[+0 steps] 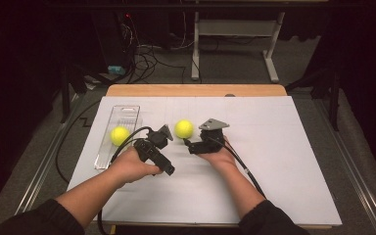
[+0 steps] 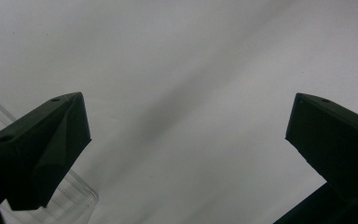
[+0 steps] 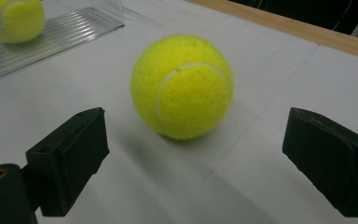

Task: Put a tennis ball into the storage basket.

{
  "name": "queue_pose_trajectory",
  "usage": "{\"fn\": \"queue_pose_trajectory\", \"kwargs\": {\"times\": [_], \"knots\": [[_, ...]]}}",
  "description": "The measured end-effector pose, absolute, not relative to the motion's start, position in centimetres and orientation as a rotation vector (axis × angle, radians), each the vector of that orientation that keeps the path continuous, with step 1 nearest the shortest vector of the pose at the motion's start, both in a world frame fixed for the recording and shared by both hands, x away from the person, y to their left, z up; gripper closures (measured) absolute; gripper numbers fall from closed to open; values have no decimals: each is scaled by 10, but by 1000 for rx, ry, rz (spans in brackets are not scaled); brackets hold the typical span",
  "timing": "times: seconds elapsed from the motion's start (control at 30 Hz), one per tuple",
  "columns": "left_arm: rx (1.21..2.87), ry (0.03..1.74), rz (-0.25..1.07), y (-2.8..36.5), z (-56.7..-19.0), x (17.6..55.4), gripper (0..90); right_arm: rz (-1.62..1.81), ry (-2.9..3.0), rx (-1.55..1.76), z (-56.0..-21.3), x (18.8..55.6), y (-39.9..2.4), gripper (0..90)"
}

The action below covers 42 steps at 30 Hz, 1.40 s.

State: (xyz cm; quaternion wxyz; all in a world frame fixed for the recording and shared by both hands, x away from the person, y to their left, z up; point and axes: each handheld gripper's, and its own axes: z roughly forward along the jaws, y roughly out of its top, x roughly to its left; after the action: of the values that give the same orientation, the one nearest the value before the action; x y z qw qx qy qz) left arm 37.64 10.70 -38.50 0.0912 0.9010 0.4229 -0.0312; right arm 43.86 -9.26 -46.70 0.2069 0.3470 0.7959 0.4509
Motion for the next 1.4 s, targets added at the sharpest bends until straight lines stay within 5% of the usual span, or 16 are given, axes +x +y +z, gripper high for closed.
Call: {"fn": "queue_pose_trajectory", "kwargs": {"times": [0.57,1.4], "knots": [[2665,1244,-96,112,-379,374,6,1140,2301,961,-470,464,-59,271],[2670,1250,-92,105,-375,375,6,1261,2166,849,-447,345,-158,271]]}}
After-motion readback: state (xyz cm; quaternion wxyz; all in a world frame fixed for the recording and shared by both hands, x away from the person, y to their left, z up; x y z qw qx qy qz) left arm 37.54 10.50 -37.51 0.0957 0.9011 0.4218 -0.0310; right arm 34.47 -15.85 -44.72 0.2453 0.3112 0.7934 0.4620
